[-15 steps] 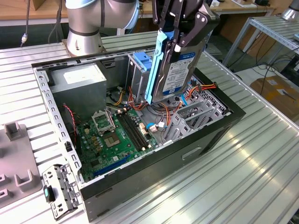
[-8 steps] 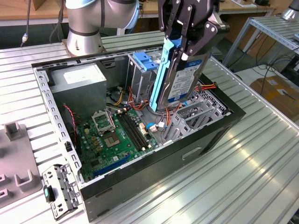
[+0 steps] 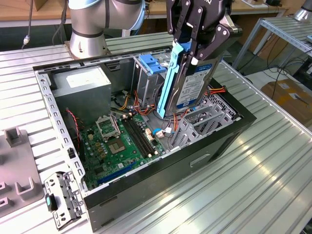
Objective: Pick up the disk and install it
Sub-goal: 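Insert the disk into the insertion slot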
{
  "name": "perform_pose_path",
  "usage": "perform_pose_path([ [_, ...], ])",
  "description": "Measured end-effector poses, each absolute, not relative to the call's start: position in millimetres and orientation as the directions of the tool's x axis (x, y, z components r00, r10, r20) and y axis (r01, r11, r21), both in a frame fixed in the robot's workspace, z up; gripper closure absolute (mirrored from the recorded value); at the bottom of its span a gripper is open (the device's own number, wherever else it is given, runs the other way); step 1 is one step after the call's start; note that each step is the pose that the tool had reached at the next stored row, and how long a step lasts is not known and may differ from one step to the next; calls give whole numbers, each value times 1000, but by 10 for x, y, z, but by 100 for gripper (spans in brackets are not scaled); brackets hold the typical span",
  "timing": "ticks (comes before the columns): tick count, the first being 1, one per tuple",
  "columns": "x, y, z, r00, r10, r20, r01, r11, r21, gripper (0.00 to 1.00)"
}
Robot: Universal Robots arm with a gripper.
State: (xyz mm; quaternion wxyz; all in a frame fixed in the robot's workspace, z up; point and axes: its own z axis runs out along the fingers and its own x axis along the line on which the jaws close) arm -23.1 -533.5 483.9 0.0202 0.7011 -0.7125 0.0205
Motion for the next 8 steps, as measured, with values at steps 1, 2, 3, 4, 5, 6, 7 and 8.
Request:
perform_pose_path([
  [1, -231, -5335, 4839, -16, -998, 58, -1000, 16, -1, 63],
  [2, -231, -5335, 4839, -16, -998, 58, -1000, 16, -1, 63],
  [3, -231, -5336, 4839, -16, -998, 58, -1000, 16, -1, 63],
  [4, -231, -5336, 4839, -16, -998, 58, -1000, 16, -1, 63],
  [5, -231, -5336, 4839, -16, -998, 58, -1000, 16, -1, 63],
  [6, -231, -5337, 4839, -16, -998, 58, -1000, 16, -1, 63],
  [7, -231, -5338, 4839, -16, -998, 58, -1000, 16, -1, 63],
  [8, -227, -5341, 4839, -16, -998, 58, -1000, 16, -1, 63],
])
